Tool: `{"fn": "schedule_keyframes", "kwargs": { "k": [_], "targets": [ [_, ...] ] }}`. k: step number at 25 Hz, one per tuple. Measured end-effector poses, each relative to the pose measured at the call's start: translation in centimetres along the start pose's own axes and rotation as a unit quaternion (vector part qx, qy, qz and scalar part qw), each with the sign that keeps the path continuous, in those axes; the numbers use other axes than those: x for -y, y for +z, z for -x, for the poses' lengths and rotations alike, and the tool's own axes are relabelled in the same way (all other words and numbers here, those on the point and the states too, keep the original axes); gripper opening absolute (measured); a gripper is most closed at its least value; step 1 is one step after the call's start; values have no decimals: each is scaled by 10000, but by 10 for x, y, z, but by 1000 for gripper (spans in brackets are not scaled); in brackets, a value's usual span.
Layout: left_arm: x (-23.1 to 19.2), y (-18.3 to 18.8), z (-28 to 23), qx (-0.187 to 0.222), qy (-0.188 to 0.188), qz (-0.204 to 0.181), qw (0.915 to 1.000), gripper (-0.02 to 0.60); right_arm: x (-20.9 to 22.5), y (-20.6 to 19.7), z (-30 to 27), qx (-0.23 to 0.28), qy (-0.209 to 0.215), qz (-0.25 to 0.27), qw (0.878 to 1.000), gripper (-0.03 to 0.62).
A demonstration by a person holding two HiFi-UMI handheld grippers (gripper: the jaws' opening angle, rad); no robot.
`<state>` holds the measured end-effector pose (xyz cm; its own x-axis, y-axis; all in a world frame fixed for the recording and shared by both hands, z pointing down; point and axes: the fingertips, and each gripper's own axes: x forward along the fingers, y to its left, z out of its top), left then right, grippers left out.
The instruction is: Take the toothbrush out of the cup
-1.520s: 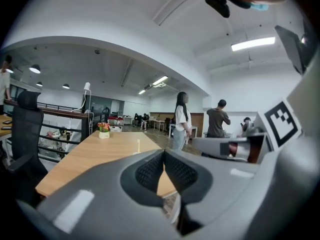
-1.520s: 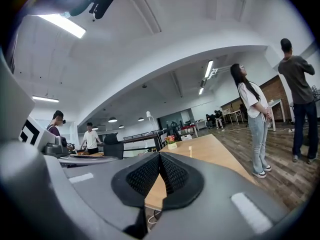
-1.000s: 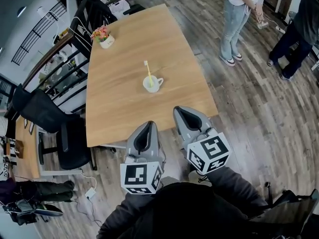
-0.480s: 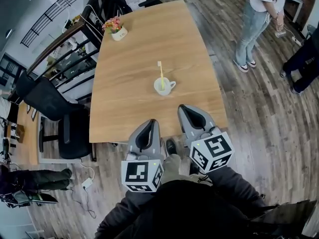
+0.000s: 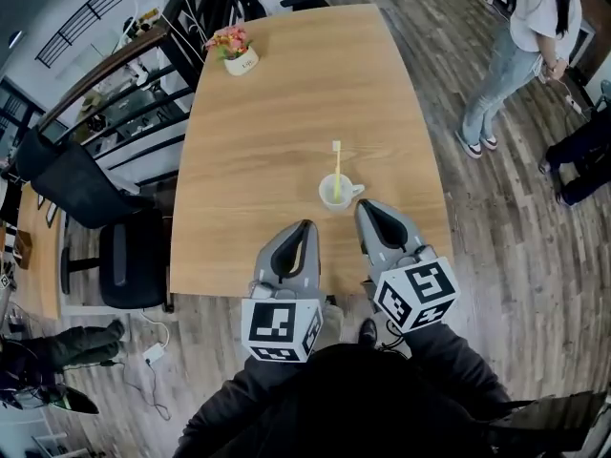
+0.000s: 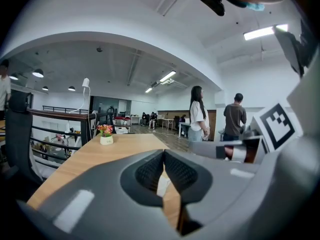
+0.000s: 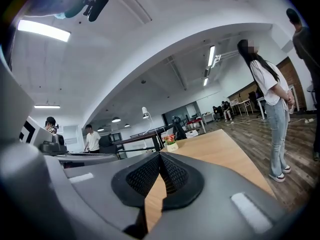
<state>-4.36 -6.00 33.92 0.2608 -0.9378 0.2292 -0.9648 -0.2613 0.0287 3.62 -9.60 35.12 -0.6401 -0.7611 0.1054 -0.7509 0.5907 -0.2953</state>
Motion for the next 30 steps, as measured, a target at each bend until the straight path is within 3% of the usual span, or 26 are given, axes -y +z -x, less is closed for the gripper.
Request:
{"fn": "schedule_keyframes", "kwargs": {
  "k": [11,16,22,30],
  "targets": [
    [-73,9,-85,-66,-622,441,9971,8,17,11,-96,-274,-584,181,9978,2],
    [-80,3,-112,-249,-768,551,9952,8,36,6,-110,-394,-762,133,9962,3],
    [-78,0,-134,-435,-755,490,9950,8,51,-3,-129,-557,-624,-23,9965,12],
    [-81,-16,-153,-728,-678,542,9936,8,62,-26,-148,-918,-468,-159,9945,95]
  ]
}}
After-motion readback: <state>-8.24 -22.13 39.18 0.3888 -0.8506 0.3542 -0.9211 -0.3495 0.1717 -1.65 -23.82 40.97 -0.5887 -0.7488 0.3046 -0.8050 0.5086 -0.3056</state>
